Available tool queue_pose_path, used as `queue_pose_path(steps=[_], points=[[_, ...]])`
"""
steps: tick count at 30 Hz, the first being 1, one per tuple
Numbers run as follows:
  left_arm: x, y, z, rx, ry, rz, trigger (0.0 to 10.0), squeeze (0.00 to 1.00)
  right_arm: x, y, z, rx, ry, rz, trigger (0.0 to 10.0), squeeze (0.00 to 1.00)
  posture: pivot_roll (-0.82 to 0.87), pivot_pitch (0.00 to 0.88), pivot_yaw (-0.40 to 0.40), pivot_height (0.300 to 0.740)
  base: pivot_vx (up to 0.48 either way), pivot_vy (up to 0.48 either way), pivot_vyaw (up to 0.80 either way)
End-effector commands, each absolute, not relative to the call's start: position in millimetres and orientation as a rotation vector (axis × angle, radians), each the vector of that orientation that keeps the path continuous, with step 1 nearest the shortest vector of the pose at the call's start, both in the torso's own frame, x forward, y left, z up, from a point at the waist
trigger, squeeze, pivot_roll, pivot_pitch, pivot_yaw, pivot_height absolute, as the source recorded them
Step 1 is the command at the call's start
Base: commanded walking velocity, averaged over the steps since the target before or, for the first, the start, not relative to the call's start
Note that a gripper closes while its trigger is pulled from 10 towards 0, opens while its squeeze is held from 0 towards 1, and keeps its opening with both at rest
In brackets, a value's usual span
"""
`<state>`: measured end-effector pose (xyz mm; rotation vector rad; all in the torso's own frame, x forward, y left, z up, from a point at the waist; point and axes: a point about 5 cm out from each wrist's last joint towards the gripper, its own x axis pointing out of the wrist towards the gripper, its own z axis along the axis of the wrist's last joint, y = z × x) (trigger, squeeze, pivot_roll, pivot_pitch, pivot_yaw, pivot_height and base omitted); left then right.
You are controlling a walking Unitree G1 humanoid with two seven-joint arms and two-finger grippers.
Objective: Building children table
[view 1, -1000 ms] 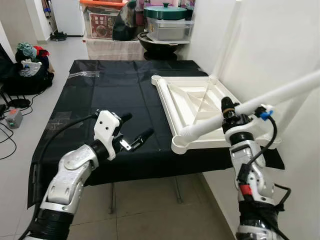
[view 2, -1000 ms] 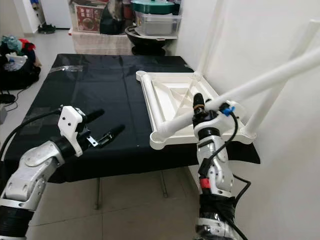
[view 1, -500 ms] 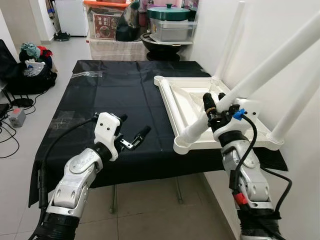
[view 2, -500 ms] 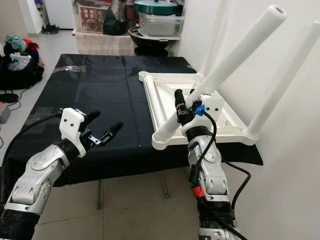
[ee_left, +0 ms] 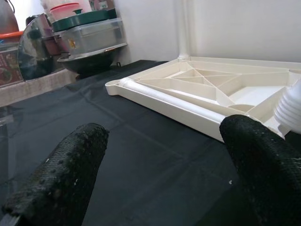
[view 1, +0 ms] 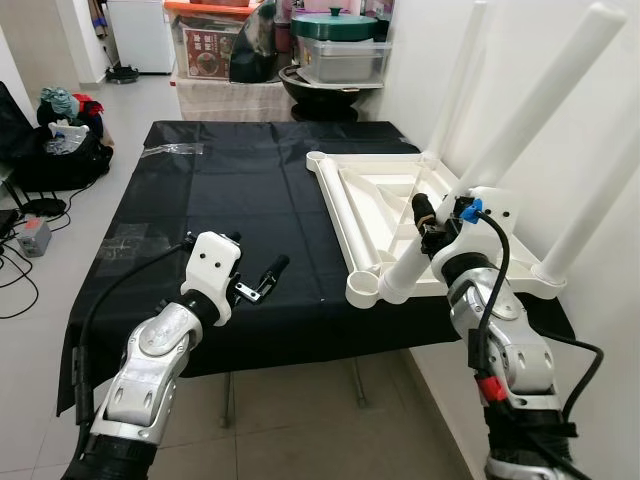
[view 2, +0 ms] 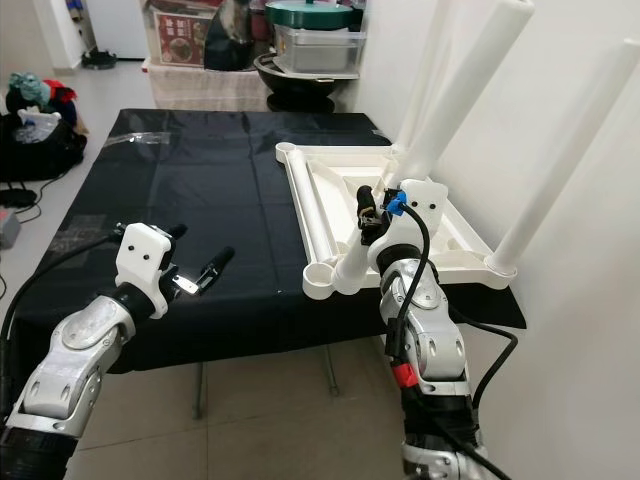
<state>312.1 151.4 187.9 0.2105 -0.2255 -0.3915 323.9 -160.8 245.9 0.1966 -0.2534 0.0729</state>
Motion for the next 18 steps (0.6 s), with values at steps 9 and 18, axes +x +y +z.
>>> queue_pose_path(steps=[9, 18], points=[[308, 147, 183, 0.121, -0.211, -0.422, 10.0, 0.00, 296, -151, 261, 0.192, -0.427, 0.220, 10.0, 0.00, 0.04, 0.000, -0.053, 0.740, 0.000, 0.000, 0.00], [306, 147, 186, 0.080, -0.224, -0.440, 10.0, 0.00, 289, -147, 270, 0.117, -0.463, 0.287, 10.0, 0.00, 0.04, 0.000, -0.058, 0.740, 0.185, 0.000, 0.00]])
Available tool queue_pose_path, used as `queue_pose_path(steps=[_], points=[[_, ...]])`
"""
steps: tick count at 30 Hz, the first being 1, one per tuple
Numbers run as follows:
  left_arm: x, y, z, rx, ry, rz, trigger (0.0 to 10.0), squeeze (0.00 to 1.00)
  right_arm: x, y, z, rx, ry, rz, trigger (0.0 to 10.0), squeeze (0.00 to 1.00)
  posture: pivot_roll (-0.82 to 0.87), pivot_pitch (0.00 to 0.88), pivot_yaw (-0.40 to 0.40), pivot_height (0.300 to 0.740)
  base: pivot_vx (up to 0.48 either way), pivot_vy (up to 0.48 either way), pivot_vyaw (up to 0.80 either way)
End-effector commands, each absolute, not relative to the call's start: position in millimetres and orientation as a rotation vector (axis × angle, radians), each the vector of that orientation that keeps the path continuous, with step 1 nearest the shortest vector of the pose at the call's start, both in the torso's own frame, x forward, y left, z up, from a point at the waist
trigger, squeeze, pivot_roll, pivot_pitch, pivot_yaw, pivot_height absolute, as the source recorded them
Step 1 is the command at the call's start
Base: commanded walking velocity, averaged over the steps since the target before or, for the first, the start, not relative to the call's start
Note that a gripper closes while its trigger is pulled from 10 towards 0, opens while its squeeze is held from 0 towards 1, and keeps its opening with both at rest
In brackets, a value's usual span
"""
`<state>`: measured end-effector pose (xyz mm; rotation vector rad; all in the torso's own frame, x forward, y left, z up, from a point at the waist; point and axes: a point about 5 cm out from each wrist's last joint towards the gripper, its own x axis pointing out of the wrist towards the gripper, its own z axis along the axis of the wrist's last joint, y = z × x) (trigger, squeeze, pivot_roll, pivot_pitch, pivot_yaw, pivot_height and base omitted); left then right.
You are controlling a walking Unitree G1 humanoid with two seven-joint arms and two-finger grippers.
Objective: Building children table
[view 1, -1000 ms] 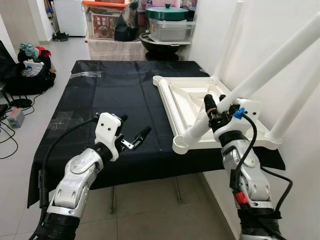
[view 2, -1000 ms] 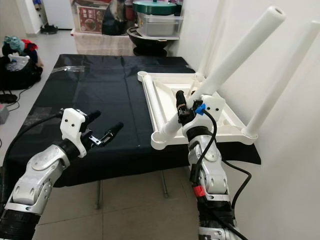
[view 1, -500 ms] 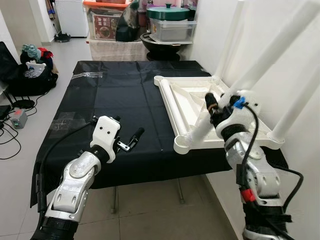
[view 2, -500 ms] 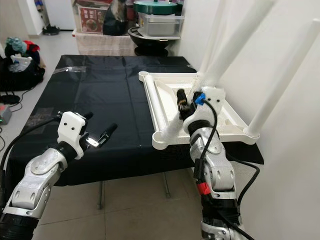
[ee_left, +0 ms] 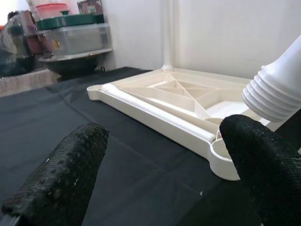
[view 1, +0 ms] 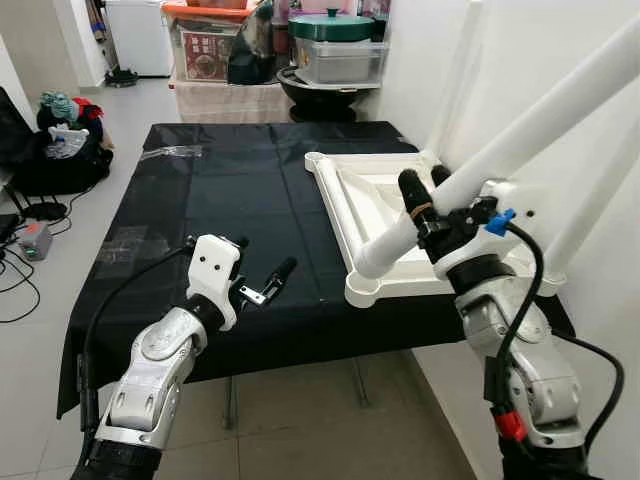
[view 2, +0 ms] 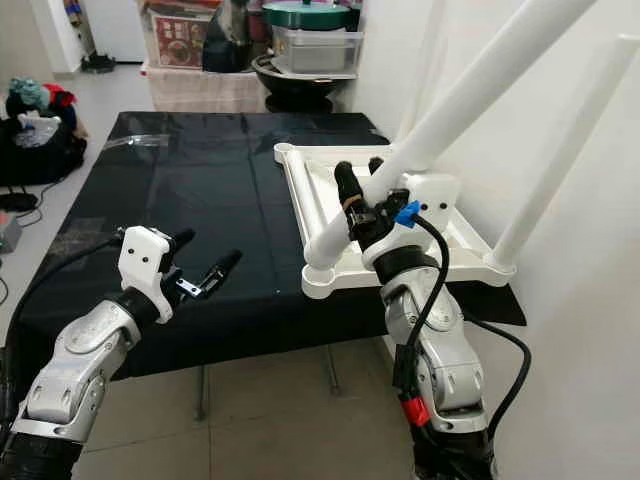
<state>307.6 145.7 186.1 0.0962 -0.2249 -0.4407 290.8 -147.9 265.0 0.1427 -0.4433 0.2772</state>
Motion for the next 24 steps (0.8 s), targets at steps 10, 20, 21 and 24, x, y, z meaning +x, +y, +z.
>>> queue_pose_path(steps=[10, 20, 21, 24], points=[[305, 145, 191, 0.062, -0.246, -0.454, 10.0, 0.00, 291, -137, 265, 0.142, -0.439, 0.327, 10.0, 0.00, 0.05, 0.000, -0.067, 0.740, 0.375, 0.000, 0.00], [306, 141, 193, 0.051, -0.246, -0.478, 10.0, 0.00, 292, -135, 264, 0.149, -0.446, 0.337, 10.0, 0.00, 0.04, 0.000, -0.059, 0.740, 0.374, 0.000, 0.00], [306, 140, 193, 0.050, -0.243, -0.480, 10.0, 0.00, 292, -135, 264, 0.148, -0.446, 0.338, 10.0, 0.00, 0.04, 0.000, -0.059, 0.740, 0.000, 0.000, 0.00], [304, 137, 192, 0.065, -0.247, -0.497, 10.0, 0.00, 291, -135, 264, 0.149, -0.446, 0.350, 10.0, 0.00, 0.05, 0.000, -0.059, 0.740, 0.000, 0.000, 0.00]])
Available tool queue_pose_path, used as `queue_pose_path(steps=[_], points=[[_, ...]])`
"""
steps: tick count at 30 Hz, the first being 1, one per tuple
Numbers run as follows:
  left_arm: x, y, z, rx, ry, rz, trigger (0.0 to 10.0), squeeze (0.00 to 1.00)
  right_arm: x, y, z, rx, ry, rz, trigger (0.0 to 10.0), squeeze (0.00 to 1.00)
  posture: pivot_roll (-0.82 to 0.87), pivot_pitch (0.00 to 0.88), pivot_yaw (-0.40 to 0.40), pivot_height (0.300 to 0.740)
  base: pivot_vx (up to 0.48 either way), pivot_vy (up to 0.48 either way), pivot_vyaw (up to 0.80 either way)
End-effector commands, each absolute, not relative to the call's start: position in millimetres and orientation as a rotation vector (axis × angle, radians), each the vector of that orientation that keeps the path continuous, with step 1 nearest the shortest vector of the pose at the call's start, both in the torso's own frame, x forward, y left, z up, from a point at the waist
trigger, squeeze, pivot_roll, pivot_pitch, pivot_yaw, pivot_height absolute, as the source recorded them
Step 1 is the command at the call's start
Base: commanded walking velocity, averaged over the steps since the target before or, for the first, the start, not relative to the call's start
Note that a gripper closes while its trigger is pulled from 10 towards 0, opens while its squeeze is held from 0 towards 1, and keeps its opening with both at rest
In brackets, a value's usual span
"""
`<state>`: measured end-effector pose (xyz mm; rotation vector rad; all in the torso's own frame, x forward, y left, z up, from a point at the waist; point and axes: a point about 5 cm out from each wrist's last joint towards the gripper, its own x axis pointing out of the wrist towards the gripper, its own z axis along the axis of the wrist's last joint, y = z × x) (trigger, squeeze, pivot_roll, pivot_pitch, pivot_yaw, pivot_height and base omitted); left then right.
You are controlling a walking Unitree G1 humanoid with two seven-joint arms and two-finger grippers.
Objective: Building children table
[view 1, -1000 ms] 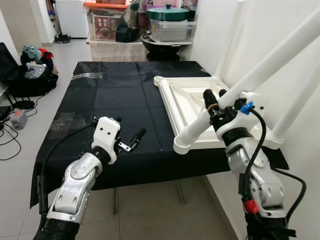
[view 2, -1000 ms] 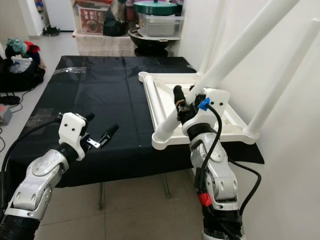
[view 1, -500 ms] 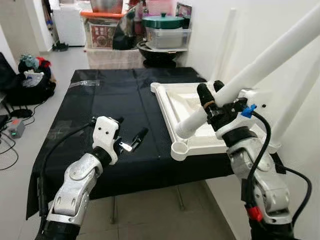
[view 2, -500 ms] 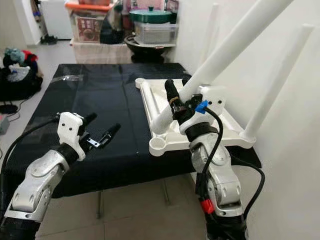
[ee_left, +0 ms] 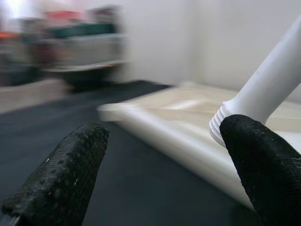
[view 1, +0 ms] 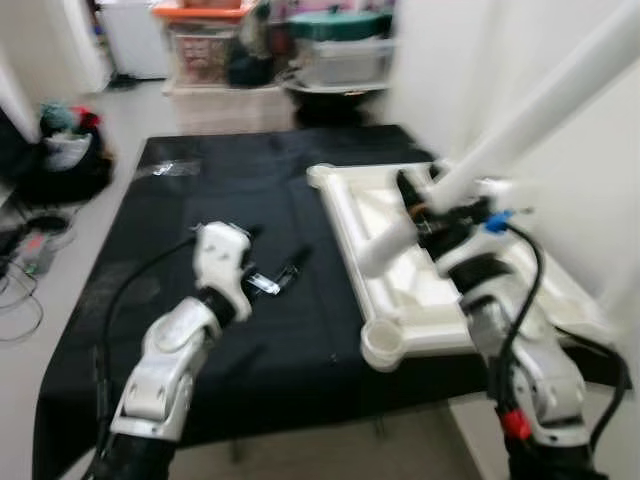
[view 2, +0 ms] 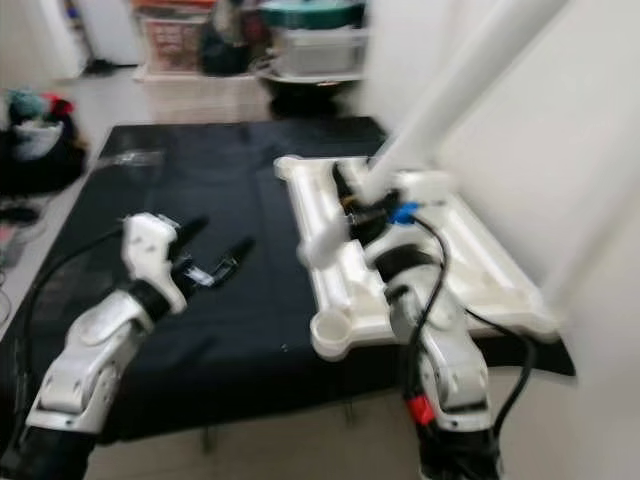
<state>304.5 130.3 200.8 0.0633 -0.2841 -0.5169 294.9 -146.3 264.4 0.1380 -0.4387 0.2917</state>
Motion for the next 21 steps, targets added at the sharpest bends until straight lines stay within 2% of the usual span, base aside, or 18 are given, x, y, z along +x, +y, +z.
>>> queue_pose_path(steps=[1, 9, 18, 21], points=[[303, 137, 192, 0.075, -0.248, -0.501, 10.0, 0.00, 290, -135, 265, 0.143, -0.447, 0.367, 10.0, 0.00, 0.05, 0.000, -0.059, 0.740, 0.000, 0.000, 0.00], [304, 145, 188, 0.082, -0.234, -0.490, 10.0, 0.00, 281, -139, 264, 0.101, -0.417, 0.599, 10.0, 0.00, 0.05, 0.000, -0.069, 0.740, 0.000, 0.000, 0.00], [302, 140, 183, 0.083, -0.221, -0.529, 10.0, 0.00, 280, -181, 267, -0.080, -0.319, 0.760, 10.0, 0.00, 0.04, 0.000, -0.071, 0.740, 0.000, 0.000, 0.00], [304, 142, 183, 0.086, -0.223, -0.527, 10.0, 0.00, 274, -206, 262, -0.139, -0.211, 0.871, 10.0, 0.00, 0.04, 0.000, -0.070, 0.740, 0.000, 0.000, 0.00]])
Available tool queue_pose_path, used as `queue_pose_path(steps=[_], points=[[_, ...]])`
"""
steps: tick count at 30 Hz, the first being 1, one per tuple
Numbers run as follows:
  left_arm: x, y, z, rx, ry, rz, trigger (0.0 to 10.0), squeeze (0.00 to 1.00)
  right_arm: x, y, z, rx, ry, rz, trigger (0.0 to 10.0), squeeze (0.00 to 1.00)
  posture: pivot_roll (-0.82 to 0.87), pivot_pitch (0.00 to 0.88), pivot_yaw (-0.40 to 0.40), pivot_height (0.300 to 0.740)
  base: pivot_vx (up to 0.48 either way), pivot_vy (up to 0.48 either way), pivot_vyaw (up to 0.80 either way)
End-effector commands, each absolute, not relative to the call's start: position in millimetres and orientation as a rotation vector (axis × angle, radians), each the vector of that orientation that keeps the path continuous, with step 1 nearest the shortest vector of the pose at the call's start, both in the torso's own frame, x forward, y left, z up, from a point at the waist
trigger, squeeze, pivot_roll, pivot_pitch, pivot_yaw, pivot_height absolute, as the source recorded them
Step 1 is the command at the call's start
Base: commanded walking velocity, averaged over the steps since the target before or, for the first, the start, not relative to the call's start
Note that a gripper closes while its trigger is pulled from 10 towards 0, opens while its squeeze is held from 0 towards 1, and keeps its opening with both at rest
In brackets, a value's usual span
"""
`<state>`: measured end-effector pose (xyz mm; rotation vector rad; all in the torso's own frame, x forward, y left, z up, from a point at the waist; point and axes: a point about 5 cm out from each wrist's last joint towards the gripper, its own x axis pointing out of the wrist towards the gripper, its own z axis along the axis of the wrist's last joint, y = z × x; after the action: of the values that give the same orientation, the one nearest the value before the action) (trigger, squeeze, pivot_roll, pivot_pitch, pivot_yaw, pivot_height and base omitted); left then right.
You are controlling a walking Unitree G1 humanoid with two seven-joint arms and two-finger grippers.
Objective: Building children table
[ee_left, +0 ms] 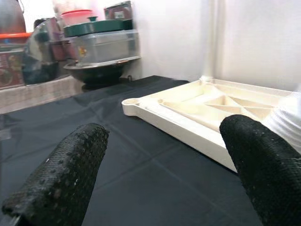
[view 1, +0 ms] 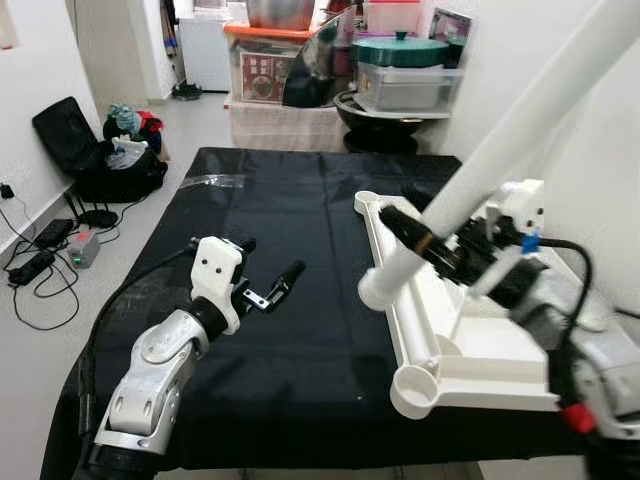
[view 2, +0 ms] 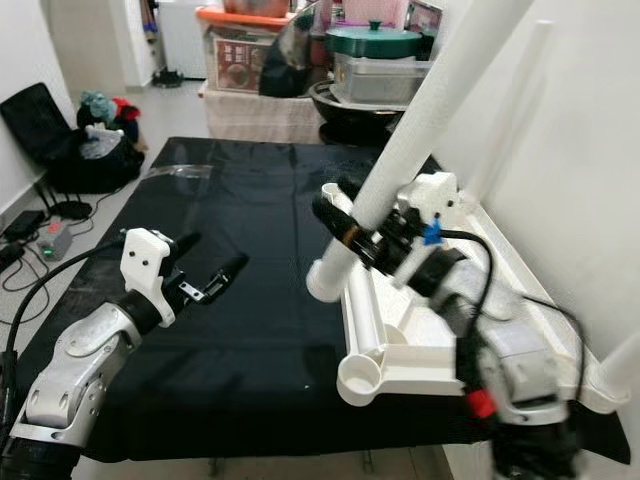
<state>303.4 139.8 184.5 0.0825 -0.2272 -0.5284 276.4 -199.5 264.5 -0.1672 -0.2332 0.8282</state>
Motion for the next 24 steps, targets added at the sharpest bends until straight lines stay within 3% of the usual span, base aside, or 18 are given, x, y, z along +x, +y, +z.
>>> queue_pose_path(steps=[1, 11, 24], points=[[305, 142, 183, 0.086, -0.225, -0.525, 10.0, 0.00, 271, -210, 260, -0.143, -0.175, 0.911, 10.0, 0.00, 0.04, 0.000, -0.071, 0.740, 0.000, 0.000, 0.00], [304, 141, 180, 0.079, -0.218, -0.533, 10.0, 0.00, 251, -217, 251, -0.095, -0.041, 1.122, 10.0, 0.00, 0.03, 0.000, -0.072, 0.740, 0.000, 0.000, 0.00], [305, 143, 180, 0.082, -0.223, -0.523, 10.0, 0.00, 266, -201, 227, -0.069, 0.014, 1.171, 10.0, 0.00, 0.05, 0.000, -0.089, 0.740, 0.000, 0.000, 0.00]])
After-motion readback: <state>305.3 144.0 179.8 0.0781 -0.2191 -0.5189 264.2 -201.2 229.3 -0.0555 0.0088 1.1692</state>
